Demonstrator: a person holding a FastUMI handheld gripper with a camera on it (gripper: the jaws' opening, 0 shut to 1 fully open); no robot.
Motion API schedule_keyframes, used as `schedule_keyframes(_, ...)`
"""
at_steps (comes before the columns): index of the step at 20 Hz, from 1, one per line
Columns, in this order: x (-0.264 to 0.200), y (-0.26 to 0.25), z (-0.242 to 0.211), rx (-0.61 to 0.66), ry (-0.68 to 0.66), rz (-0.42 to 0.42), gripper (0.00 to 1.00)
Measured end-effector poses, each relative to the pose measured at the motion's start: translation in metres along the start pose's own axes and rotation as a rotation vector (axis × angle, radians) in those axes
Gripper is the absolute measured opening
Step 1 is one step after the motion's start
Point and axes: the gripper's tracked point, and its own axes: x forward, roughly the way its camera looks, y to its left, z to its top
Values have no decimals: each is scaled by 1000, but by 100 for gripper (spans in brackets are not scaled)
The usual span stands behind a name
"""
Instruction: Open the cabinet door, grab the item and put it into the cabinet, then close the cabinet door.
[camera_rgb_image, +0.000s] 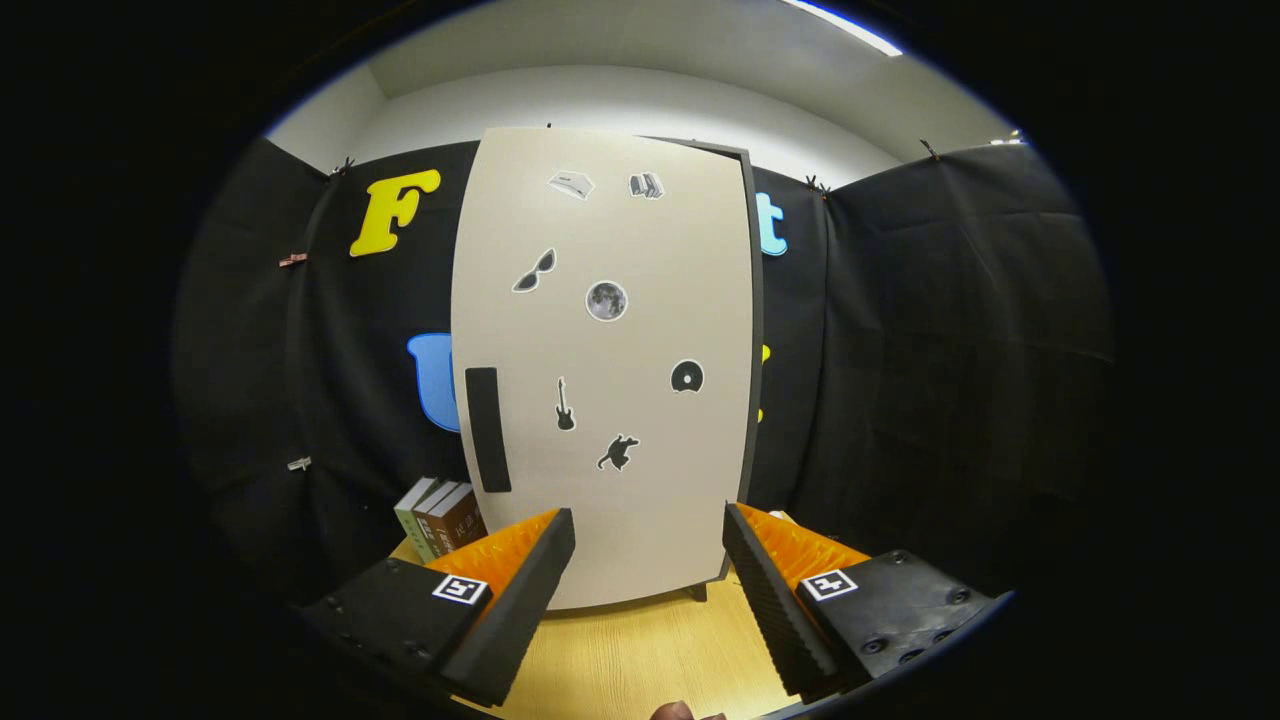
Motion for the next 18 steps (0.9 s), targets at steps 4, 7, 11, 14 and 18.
schedule_keyframes(4,0,0,0,-2,2,4,97)
schedule_keyframes(7,-1,-1,0,0,1,7,97)
schedule_keyframes(11,-2,-1,0,-2,-2,5,97)
schedule_keyframes(14,-2,-2,-1,-3,0,5,98)
schedule_keyframes(18,-4,-2,-1,-3,2,3,97)
